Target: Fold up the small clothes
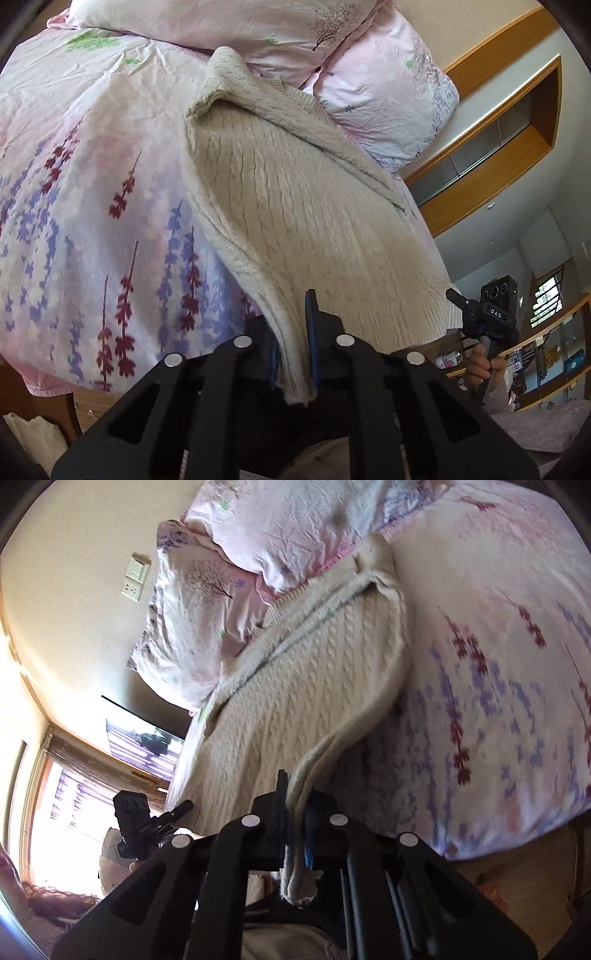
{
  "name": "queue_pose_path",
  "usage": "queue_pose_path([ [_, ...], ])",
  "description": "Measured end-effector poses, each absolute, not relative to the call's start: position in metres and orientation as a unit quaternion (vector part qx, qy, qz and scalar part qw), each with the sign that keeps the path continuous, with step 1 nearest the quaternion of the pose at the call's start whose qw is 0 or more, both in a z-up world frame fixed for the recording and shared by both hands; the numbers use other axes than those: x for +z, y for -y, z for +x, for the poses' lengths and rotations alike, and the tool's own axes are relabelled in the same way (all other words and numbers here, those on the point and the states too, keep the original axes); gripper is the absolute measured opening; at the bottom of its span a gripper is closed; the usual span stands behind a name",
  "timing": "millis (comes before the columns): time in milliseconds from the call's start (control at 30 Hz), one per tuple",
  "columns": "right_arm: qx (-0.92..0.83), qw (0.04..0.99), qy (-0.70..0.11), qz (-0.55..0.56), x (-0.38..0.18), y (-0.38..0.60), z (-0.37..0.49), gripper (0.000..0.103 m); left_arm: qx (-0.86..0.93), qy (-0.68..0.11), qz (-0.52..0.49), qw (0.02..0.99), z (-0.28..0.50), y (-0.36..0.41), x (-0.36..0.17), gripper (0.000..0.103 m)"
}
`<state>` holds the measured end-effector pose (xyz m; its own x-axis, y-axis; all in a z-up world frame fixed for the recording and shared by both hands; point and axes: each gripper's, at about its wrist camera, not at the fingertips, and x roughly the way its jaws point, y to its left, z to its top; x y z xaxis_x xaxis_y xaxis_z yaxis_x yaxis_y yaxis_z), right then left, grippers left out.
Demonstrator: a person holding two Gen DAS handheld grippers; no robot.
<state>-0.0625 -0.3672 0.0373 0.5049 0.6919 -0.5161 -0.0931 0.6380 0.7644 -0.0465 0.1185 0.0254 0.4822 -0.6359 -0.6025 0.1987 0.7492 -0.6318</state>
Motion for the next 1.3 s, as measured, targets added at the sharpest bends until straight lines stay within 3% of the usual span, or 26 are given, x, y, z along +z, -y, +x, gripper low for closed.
queue_pose_path([
  [267, 0.240, 0.835, -0.296, 0.397, 0.110, 0.402, 0.083, 0.007, -0.207, -0.333, -0.219, 0.894, 0.109, -0.129, 0.100, 0.007],
  [300, 0.220, 0.836, -0.286, 0.412, 0.108, 0.406, 0.110, 0.008, -0.189, -0.331, -0.218, 0.898, 0.139, -0.126, 0.103, 0.013],
  [333, 0.191, 0.835, -0.285, 0.431, 0.100, 0.409, 0.137, 0.017, -0.172, -0.337, -0.218, 0.900, 0.169, -0.122, 0.103, 0.019],
  [367, 0.154, 0.831, -0.298, 0.443, 0.088, 0.410, 0.161, 0.026, -0.149, -0.351, -0.218, 0.898, 0.197, -0.119, 0.098, 0.036],
  [400, 0.116, 0.828, -0.317, 0.448, 0.075, 0.411, 0.179, 0.046, -0.123, -0.371, -0.232, 0.891, 0.218, -0.121, 0.091, 0.056],
  [433, 0.085, 0.821, -0.337, 0.452, 0.063, 0.412, 0.187, 0.051, -0.095, -0.393, -0.248, 0.881, 0.231, -0.126, 0.082, 0.064],
  [500, 0.081, 0.809, -0.358, 0.459, 0.047, 0.413, 0.186, 0.053, -0.079, -0.411, -0.270, 0.867, 0.233, -0.142, 0.072, 0.068],
  [600, 0.075, 0.844, -0.353, 0.397, 0.050, 0.415, 0.172, 0.068, -0.081, -0.390, -0.261, 0.879, 0.213, -0.168, 0.066, 0.079],
  [767, 0.106, 0.845, -0.361, 0.380, 0.049, 0.409, 0.166, 0.070, -0.138, -0.446, -0.327, 0.821, 0.216, -0.184, 0.022, 0.077],
  [867, 0.111, 0.847, -0.376, 0.358, 0.048, 0.398, 0.164, 0.070, -0.166, -0.446, -0.346, 0.808, 0.219, -0.176, 0.007, 0.069],
  [900, 0.114, 0.847, -0.380, 0.354, 0.047, 0.396, 0.163, 0.070, -0.177, -0.452, -0.349, 0.802, 0.224, -0.170, 0.004, 0.050],
  [967, 0.121, 0.845, -0.385, 0.351, 0.046, 0.394, 0.162, 0.070, -0.177, -0.468, -0.376, 0.780, 0.230, -0.165, -0.010, 0.023],
  [1000, 0.125, 0.844, -0.387, 0.351, 0.047, 0.394, 0.161, 0.070, -0.180, -0.469, -0.397, 0.768, 0.232, -0.164, -0.013, 0.018],
  [1133, 0.113, 0.860, -0.372, 0.332, 0.060, 0.409, 0.147, 0.070, -0.240, -0.419, -0.421, 0.768, 0.230, -0.132, 0.025, 0.014],
  [1300, 0.046, 0.891, -0.340, 0.296, 0.085, 0.439, 0.128, 0.070, -0.404, -0.391, -0.412, 0.717, 0.250, 0.000, 0.084, 0.014],
])
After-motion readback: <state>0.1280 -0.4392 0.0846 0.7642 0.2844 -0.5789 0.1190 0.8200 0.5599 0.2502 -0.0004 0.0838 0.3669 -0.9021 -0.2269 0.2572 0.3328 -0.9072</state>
